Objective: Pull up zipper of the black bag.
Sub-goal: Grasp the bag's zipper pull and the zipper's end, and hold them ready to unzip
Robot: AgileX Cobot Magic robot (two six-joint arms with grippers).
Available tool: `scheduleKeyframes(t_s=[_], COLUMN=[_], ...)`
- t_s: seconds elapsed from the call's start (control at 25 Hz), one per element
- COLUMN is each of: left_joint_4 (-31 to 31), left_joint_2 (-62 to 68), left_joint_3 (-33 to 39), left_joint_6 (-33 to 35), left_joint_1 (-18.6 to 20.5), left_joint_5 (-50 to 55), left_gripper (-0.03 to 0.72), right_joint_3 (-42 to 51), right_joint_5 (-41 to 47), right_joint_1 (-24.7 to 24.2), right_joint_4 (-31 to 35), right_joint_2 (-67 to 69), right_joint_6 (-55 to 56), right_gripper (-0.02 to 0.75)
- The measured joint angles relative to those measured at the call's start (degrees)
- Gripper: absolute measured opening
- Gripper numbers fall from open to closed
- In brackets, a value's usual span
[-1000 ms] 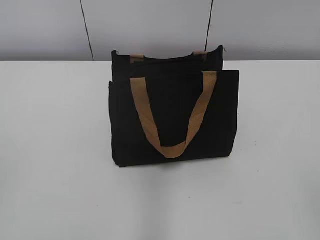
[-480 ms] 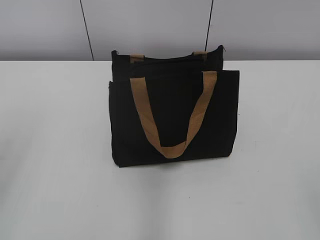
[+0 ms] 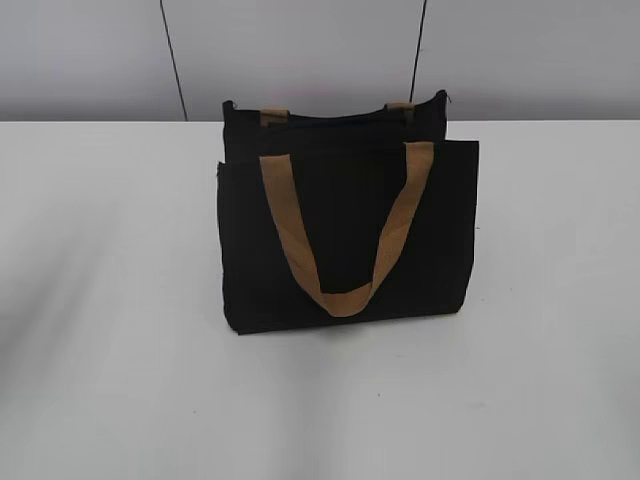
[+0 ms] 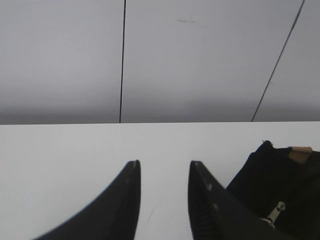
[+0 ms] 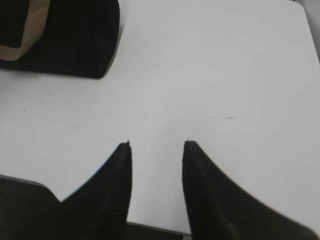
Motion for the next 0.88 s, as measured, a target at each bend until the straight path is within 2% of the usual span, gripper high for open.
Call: scheduleKeyframes(t_s=[0.32, 0.52, 0.68, 0.88], left_joint_4=[0.12, 0.99, 4.12, 11.00], left_joint_2=[12.72, 22.02, 29.76, 38.13], left_joint_3=[7.44, 8.64, 8.64, 8.64], left_joint_6=[-0.40, -0.72, -4.16, -9.34], left_joint_1=[-4.46, -7.66, -8.08, -8.08], left_joint_5=[-21.54, -31.48, -36.84, -45.41], left_gripper=[0.250, 0.250, 0.250, 0.250], right_joint_3=[0.00, 0.00, 0.00, 0.00], right_joint_5=[0.00, 0.00, 0.00, 0.00], right_joint_1=[0.00, 0.00, 0.00, 0.00], right_joint_4=[0.00, 0.00, 0.00, 0.00], right_joint_2=[0.00, 0.00, 0.00, 0.00], right_joint_6=[0.00, 0.00, 0.00, 0.00], right_gripper=[0.275, 0.275, 0.275, 0.275])
